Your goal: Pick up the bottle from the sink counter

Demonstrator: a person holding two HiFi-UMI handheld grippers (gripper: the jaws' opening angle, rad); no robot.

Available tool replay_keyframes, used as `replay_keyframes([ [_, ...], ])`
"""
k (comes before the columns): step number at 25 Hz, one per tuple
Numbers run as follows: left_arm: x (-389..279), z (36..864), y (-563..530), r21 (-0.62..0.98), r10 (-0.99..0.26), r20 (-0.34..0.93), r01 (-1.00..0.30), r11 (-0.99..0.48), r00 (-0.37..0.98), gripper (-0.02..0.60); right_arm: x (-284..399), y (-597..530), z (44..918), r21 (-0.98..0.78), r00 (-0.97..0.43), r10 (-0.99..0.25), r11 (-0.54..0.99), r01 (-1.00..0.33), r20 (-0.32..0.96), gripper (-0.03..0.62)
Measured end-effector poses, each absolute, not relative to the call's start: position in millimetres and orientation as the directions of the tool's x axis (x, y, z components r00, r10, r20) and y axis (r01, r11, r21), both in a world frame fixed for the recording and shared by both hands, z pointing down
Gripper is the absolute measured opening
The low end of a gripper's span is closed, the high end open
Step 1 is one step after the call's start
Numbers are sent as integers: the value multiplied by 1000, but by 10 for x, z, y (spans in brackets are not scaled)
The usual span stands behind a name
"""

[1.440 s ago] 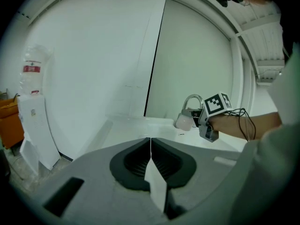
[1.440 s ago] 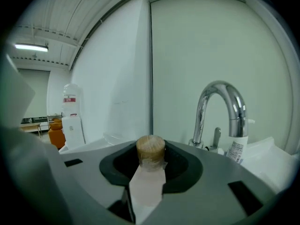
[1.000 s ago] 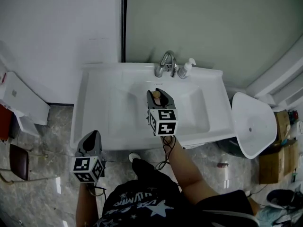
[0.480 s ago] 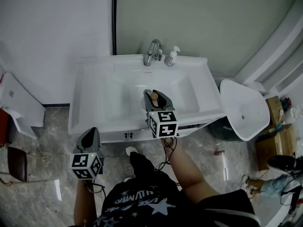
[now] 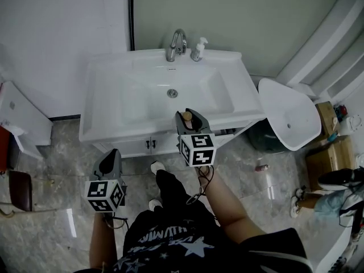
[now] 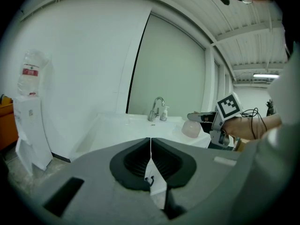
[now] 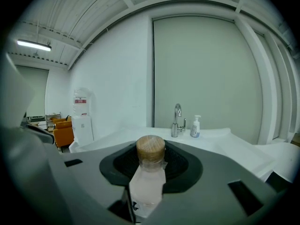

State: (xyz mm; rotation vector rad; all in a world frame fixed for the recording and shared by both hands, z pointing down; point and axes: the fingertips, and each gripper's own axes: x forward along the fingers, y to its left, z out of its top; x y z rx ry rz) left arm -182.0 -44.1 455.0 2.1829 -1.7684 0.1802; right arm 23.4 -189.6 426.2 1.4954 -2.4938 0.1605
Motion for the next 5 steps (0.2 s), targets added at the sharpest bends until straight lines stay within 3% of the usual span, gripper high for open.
replay_keyframes([
  [5,-1713,4598,-295,171,-924,299,-966,-195,239,21,381,-1661,4328,17,-446,-856,466,-885,262,129],
])
